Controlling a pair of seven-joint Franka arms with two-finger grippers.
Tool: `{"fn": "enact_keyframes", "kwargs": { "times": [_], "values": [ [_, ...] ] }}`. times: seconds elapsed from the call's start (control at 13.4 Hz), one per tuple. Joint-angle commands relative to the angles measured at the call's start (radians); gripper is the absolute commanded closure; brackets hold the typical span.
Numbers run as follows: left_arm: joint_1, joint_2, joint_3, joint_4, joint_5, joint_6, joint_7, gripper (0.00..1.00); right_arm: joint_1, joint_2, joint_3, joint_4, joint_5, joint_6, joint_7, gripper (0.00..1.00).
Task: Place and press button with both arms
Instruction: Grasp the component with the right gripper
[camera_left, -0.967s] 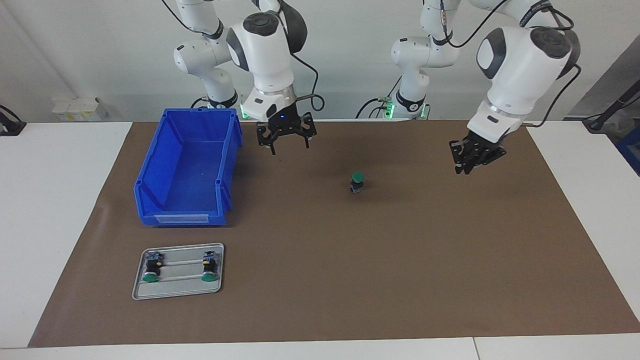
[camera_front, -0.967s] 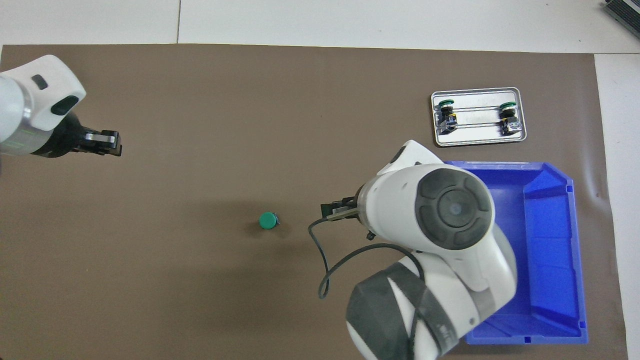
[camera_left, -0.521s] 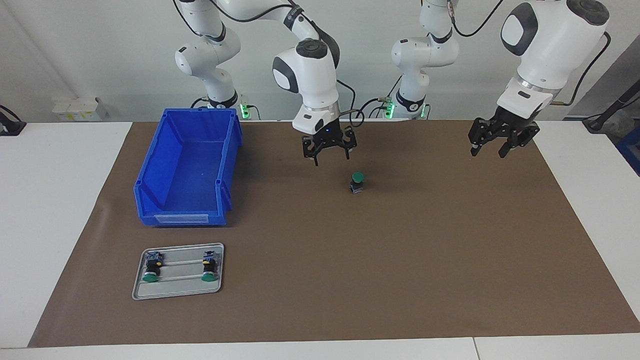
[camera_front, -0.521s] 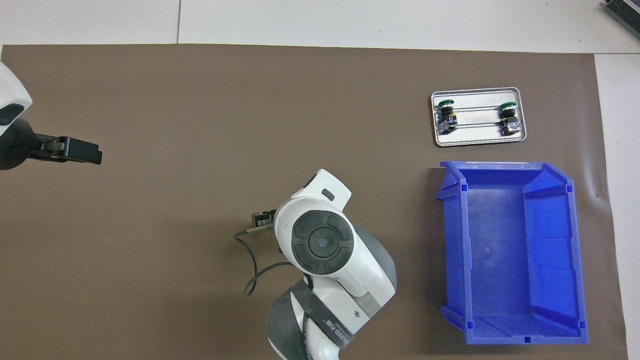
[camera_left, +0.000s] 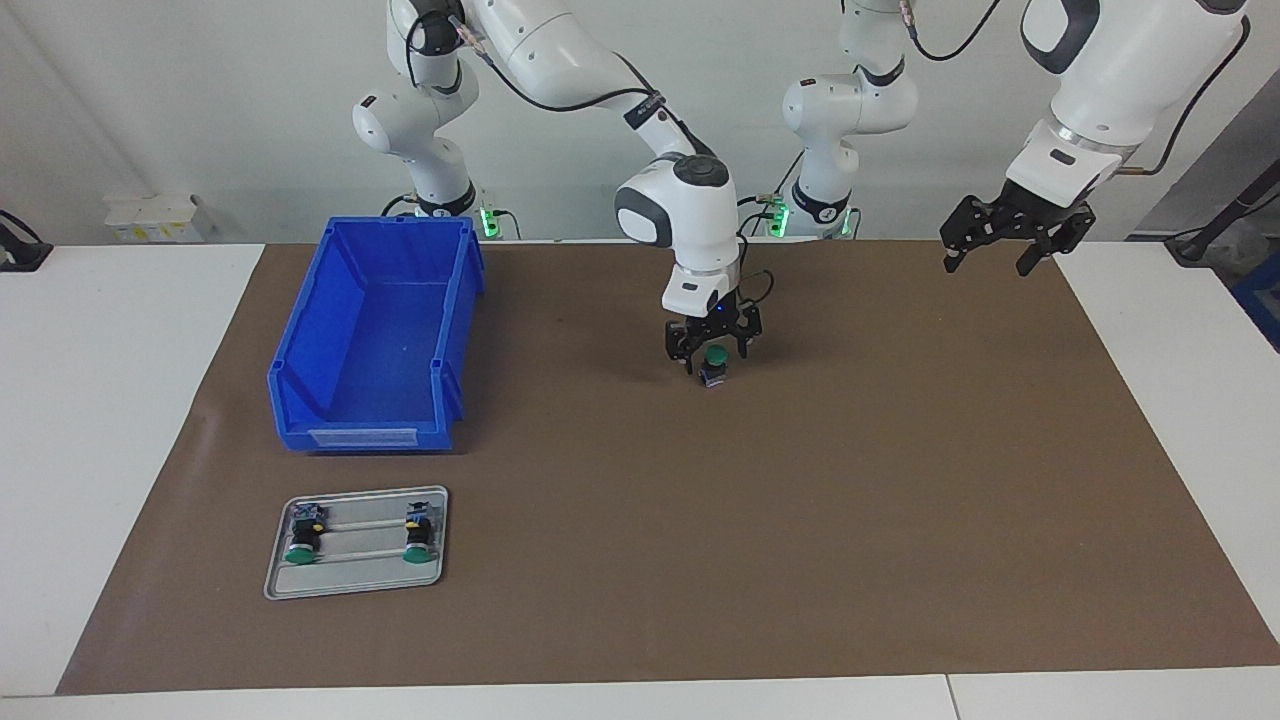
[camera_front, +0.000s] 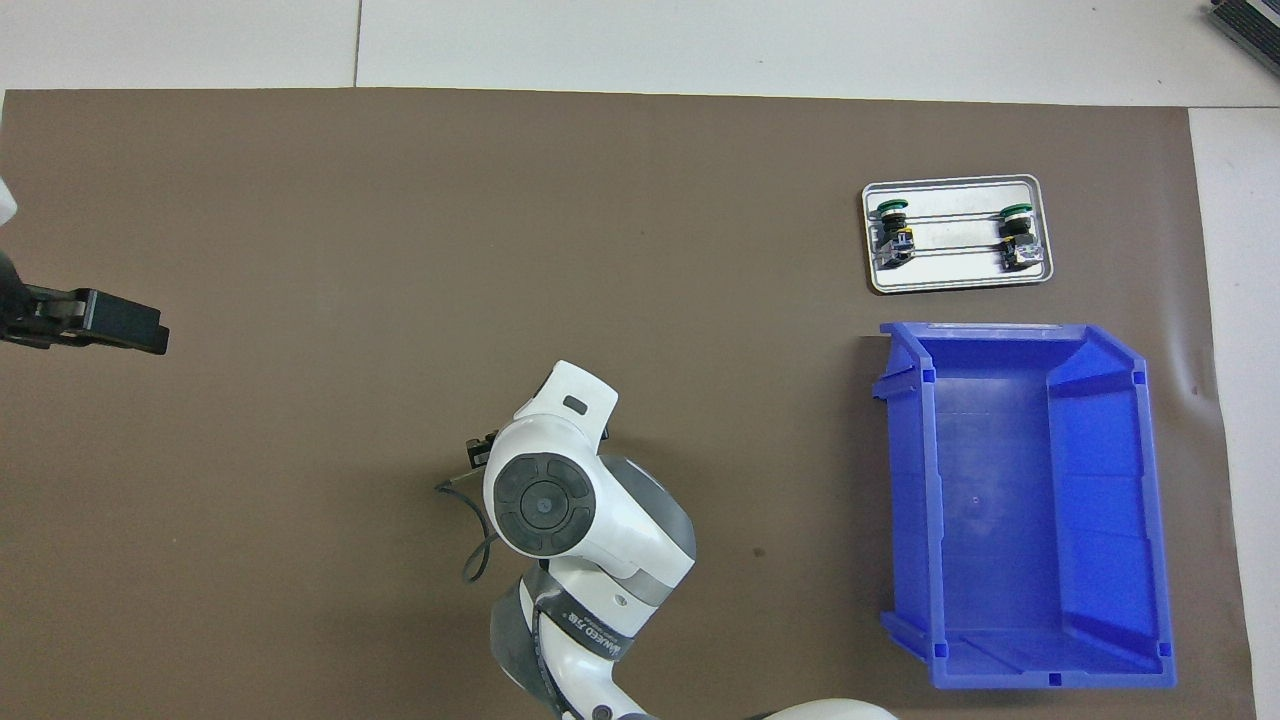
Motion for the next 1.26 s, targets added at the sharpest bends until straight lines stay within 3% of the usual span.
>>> {"fn": "enact_keyframes", "kwargs": {
  "times": [0.0, 0.37, 0.45, 0.52, 0.59, 0.82, 1.19],
  "values": [
    [0.02, 0.046, -0.005, 0.036, 0.018, -0.052, -0.026, 0.0, -0.003, -0.001, 0.0, -0.018, -0.017, 0.006, -0.016, 0.0],
    [0.034, 0.068, 0.001, 0.03, 0.068, -0.048, -0.033, 0.0, 0.011, 0.024, 0.0, -0.026, -0.017, 0.03, -0.014, 0.0],
    [0.032, 0.062, 0.0, 0.016, 0.076, -0.04, -0.029, 0.0, 0.011, 0.025, 0.0, -0.026, -0.017, 0.03, -0.016, 0.05],
    [0.031, 0.06, 0.0, 0.013, 0.076, -0.034, -0.029, 0.0, 0.013, 0.025, 0.0, -0.026, -0.017, 0.032, -0.019, 0.17],
    [0.031, 0.058, 0.0, 0.012, 0.076, -0.034, -0.026, 0.0, 0.013, 0.025, 0.0, -0.026, -0.019, 0.032, -0.022, 0.35],
    [0.032, 0.048, 0.0, 0.007, 0.076, -0.034, -0.026, 0.0, 0.016, 0.025, 0.0, -0.026, -0.022, 0.032, -0.022, 1.0],
    [0.02, 0.031, -0.003, -0.046, 0.067, 0.053, -0.032, 0.0, 0.022, 0.016, -0.001, 0.012, -0.049, -0.032, -0.019, 1.0]
  ]
}}
